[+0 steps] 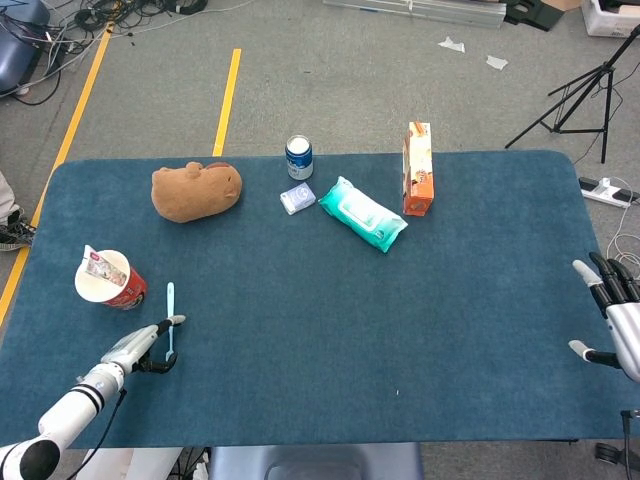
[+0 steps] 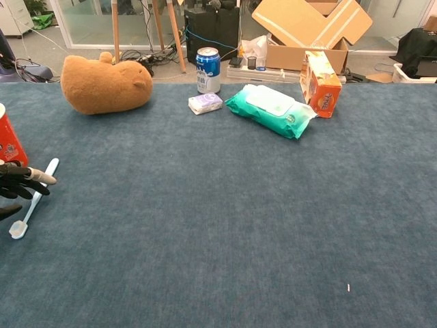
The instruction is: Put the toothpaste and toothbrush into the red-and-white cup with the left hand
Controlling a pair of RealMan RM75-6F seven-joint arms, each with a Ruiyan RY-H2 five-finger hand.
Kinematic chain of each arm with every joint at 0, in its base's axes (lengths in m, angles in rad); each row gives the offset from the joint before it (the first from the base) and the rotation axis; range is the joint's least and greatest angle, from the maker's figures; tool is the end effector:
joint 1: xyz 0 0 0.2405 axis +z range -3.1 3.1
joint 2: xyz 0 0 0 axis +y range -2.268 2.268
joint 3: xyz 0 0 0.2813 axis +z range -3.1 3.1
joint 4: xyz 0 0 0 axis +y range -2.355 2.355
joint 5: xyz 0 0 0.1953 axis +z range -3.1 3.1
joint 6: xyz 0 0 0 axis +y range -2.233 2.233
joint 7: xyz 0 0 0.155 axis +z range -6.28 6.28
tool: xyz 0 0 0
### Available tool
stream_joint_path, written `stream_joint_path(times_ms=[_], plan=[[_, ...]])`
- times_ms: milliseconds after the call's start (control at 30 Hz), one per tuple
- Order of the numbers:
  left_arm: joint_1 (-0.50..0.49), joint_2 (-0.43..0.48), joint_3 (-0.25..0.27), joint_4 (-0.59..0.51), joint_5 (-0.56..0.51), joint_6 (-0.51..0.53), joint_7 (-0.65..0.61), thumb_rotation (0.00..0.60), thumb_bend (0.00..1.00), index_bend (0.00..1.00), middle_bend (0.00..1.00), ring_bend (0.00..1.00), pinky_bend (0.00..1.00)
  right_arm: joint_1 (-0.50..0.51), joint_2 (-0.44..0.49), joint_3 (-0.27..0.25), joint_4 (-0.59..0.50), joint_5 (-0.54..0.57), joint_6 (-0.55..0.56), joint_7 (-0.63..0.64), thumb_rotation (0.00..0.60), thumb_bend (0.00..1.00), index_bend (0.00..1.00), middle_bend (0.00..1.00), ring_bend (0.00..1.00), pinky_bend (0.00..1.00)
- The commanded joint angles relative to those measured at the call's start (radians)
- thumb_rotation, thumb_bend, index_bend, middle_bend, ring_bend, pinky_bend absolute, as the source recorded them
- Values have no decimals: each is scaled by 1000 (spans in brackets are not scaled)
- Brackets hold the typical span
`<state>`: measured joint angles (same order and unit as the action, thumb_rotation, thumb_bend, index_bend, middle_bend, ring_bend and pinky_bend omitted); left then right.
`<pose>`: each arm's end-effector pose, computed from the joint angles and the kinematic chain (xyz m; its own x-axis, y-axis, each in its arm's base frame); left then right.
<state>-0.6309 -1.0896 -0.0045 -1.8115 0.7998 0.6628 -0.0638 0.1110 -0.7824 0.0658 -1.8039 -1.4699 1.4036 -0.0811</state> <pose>-0.2732 0.2861 0.0785 -0.0414 0.6714 0.7399 0.9736 0.1935 -0.1211 -0.3002 -0.2006 0.2676 0.5875 -0.0442 0.8080 -0.8091 -0.0129 0.5876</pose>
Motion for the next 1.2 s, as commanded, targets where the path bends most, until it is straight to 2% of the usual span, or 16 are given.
stream_joint_path(times_ms=[33, 1200], plan=[[0, 3, 0, -2, -2, 3, 0, 600, 517, 29, 113, 99, 24, 0, 0, 0, 0, 0, 0, 2, 600, 0, 0, 0, 0, 316], [-23, -19, 20, 14, -26, -11, 24, 600, 518, 30, 108, 94, 24, -1, -8, -3, 16, 2, -4, 14, 600, 0, 0, 0, 0, 316]])
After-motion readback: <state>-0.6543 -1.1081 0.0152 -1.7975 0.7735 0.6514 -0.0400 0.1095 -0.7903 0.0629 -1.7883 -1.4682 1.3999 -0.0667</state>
